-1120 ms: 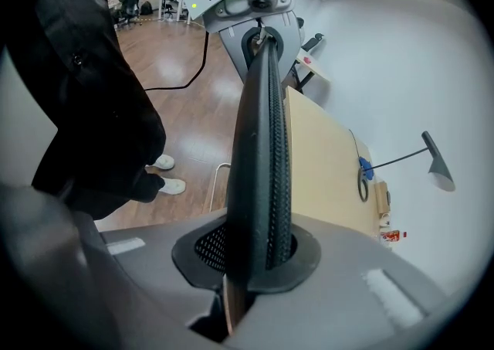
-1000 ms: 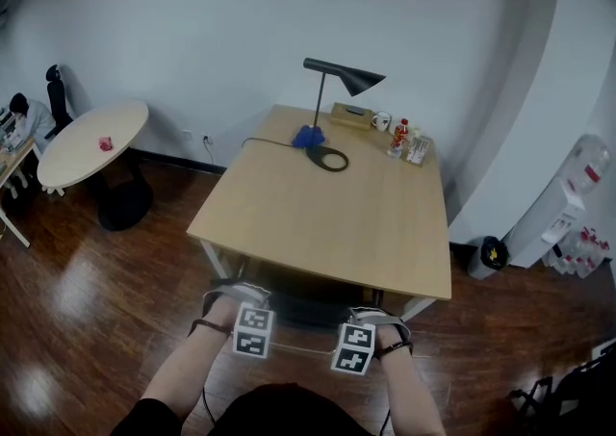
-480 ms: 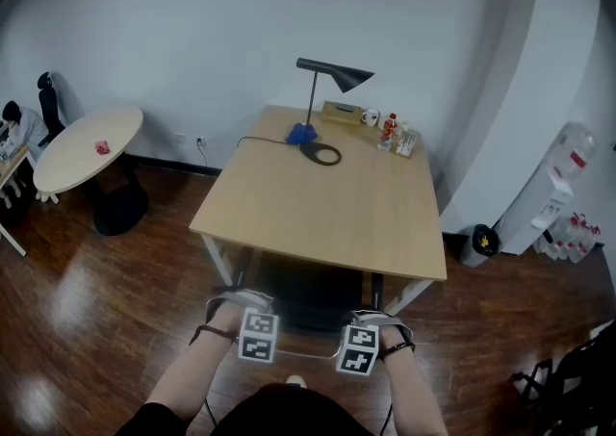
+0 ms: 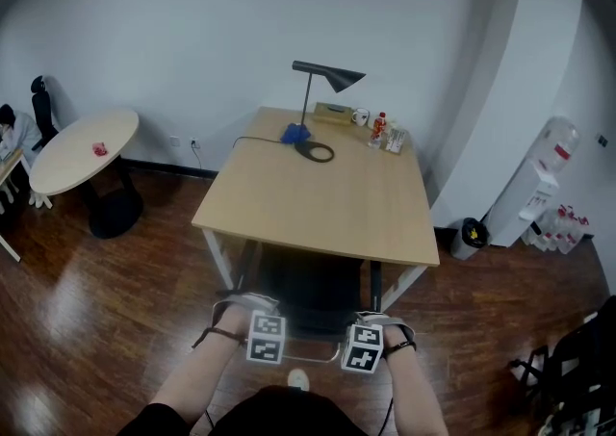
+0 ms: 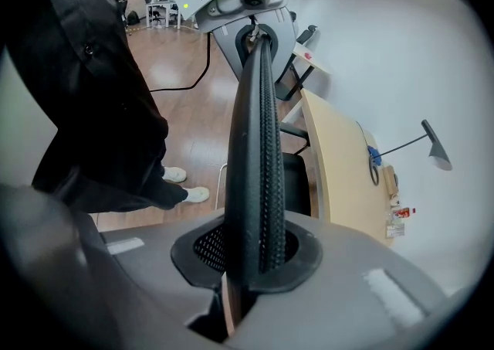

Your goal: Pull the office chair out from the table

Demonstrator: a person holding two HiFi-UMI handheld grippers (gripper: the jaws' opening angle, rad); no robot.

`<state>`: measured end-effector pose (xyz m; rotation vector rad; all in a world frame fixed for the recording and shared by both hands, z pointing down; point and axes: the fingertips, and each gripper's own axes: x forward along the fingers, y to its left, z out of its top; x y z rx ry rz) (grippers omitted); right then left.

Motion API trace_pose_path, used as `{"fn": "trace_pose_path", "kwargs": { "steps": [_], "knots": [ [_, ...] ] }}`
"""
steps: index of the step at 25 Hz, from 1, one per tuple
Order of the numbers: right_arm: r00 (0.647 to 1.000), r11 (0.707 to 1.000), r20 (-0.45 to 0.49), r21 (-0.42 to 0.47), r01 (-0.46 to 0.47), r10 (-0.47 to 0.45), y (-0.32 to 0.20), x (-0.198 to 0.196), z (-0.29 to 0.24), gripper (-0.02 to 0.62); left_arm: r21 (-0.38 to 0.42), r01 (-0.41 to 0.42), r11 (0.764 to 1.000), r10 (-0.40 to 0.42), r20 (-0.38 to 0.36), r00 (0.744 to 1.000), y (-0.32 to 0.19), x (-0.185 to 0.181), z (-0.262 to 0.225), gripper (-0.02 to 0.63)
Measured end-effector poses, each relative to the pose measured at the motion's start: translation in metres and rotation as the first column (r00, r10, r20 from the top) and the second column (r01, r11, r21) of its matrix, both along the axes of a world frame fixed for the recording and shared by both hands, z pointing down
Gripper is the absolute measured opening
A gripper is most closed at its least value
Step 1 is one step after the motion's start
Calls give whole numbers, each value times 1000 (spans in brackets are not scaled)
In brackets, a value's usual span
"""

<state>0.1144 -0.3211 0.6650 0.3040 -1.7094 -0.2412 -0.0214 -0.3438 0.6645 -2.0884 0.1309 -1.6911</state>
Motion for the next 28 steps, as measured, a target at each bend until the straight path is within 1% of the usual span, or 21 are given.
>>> {"fn": "trace_pose_path", "kwargs": {
  "steps": [6,12,18,28],
  "knots": [
    [1000,1000,2,-12,-23,23,26,-2,-3,60,-17,-9,1000,9,3,1000,25,-2,-3,41],
    [999,999,3,-16,-42,43,44,-4,-1,66,-14,-15,1000,15,3,1000,43,-4,-2,41],
    [999,999,2,-1,-45,45,57,-6,1,66,-9,-13,1000,13,3,1000,56,-6,0,41],
    [999,999,5,-4,-41,41,74,-6,-1,63,-14,-12,1000,12,7,1000,72,-5,-1,43]
  ]
}}
